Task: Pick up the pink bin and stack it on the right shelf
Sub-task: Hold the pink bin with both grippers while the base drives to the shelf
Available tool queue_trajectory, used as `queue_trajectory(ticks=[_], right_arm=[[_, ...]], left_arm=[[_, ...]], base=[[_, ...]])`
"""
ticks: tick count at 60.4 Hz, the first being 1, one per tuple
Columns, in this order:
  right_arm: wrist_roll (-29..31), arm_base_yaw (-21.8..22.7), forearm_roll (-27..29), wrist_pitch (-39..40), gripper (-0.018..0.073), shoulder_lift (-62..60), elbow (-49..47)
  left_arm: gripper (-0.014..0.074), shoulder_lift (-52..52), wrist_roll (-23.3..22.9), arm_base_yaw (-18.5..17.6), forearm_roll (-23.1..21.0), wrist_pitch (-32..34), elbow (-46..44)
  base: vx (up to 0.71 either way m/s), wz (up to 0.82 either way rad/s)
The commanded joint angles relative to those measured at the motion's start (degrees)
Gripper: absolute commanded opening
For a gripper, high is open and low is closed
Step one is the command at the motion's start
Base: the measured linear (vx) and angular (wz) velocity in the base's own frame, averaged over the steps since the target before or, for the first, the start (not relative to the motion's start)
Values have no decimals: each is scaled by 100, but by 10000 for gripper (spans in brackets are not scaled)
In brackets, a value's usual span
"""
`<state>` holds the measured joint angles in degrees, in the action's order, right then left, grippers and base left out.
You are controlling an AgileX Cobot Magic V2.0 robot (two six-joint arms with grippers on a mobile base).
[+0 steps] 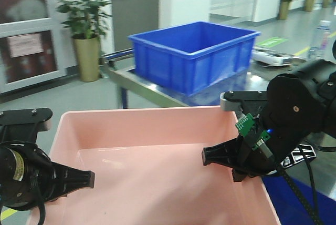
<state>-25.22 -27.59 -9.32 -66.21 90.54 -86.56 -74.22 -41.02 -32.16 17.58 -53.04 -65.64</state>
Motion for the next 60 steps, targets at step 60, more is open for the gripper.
queue_trajectory(ticks=[60], right_arm=[[30, 25, -372, 199, -9, -239, -155]], left_arm=[[104, 211, 36, -38, 204, 317, -179]], base=[[30, -51]])
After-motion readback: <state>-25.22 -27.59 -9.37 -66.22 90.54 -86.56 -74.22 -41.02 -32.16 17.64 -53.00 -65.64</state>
